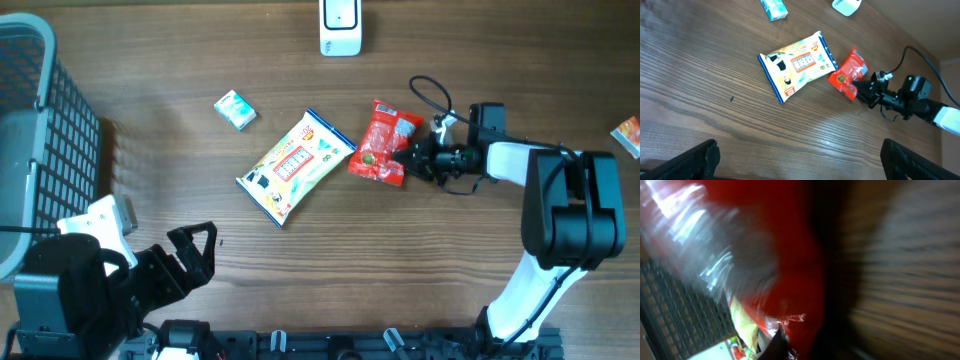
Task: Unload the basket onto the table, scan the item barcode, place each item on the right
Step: 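Drag the red bag rightward and set it down on the table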
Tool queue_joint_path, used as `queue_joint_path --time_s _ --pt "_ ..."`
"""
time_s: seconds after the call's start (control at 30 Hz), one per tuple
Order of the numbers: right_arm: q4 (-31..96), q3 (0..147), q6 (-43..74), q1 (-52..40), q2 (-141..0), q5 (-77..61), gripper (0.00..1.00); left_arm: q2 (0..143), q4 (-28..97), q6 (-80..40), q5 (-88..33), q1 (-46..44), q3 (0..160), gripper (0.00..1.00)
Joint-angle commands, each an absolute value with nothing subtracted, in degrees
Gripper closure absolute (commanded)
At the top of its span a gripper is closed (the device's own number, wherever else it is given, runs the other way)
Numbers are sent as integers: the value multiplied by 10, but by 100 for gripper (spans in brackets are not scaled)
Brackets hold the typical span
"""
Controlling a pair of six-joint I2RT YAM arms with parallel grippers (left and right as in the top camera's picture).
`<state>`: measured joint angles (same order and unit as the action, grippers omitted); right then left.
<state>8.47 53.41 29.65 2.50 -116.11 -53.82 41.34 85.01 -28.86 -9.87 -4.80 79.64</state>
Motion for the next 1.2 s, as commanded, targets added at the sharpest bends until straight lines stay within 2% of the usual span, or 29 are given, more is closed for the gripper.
queue_joint_path --time_s 0.0,0.2,0.37,0.53,0.6,0.7,0.83,1.17 --pt "90 522 321 22 -1187 -437 96 412 849 -292 -99 -48 795 0" --pt "164 557 265 48 -1126 -401 96 412 849 -292 -99 -48 795 0" --pt "313 619 220 40 -918 -140 96 412 849 -292 -99 -48 795 0" --pt "353 621 221 -28 -744 62 96 412 849 -292 -99 -48 795 0" --pt "368 621 221 -72 -717 136 95 412 849 -292 -99 -48 795 0" --pt "397 619 227 -135 -733 244 96 412 849 -292 -99 -48 795 0" --pt "438 619 240 -162 -800 336 96 412 849 -292 -99 -48 795 0" --pt "415 619 242 -172 -1019 140 95 412 849 -292 -99 -48 795 0"
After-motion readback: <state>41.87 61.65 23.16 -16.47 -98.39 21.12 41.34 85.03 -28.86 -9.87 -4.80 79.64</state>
